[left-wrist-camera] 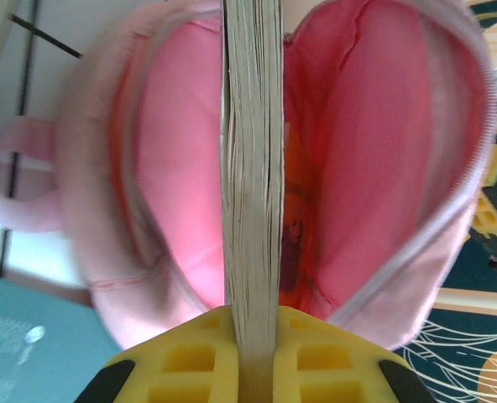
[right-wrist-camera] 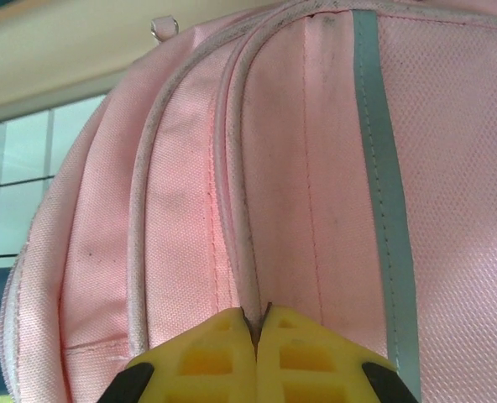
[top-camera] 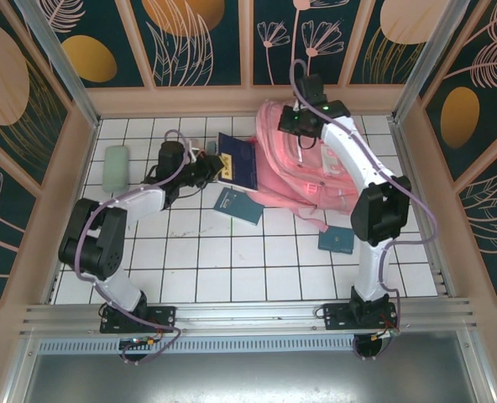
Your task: Pack the student bag
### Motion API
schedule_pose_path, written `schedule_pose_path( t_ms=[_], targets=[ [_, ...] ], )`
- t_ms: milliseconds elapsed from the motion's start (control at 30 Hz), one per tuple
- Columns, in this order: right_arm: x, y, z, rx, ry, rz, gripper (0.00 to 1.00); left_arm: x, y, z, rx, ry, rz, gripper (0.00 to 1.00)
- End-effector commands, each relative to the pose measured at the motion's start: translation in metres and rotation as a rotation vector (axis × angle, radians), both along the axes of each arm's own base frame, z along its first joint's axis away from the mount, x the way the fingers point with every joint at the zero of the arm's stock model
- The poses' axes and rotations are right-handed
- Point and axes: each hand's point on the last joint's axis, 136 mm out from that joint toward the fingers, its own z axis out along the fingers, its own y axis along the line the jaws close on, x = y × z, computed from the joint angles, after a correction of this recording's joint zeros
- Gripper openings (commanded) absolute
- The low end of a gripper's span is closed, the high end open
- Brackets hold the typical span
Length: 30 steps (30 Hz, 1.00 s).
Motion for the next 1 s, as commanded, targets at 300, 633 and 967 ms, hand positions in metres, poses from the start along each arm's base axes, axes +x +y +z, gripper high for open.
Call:
schedule_pose_path(
  t_ms=[300,633,967],
  targets=[
    [-0.004,-0.006,0.111,0.444,-0.167,0.099,0.0,0.032,-0.098,0.026,-0.102,-0.119,-0.103,0.0],
    [-0.002,-0.012,0.123,0.493,-0.173,0.1,0.0,0.038,-0.175,-0.002,-0.079,-0.102,-0.178,0.0],
    [-0.001,-0.015,0.12,0.495,-0.162,0.092,0.0,0.038,-0.237,-0.044,0.123,-0.111,-0.234,0.0]
  ],
)
